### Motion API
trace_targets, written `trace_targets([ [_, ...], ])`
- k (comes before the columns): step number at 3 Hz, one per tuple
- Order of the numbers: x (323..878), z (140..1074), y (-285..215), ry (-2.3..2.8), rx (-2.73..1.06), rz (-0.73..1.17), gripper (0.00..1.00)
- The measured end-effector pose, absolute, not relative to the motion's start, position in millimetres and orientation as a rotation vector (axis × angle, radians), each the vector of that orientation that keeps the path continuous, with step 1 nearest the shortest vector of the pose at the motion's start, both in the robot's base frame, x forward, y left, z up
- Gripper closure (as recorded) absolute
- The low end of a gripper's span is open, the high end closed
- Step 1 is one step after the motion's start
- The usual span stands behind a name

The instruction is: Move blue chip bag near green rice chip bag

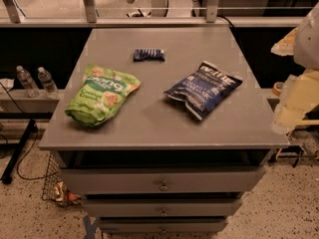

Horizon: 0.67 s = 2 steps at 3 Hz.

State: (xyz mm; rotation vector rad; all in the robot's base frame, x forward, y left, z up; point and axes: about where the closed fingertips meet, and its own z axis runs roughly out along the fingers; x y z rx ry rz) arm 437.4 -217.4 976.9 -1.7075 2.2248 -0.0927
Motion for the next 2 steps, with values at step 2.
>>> trace_targets([
  [2, 513.3, 917.1, -164.3, 1.951, -1.944, 0.075, 0.00],
])
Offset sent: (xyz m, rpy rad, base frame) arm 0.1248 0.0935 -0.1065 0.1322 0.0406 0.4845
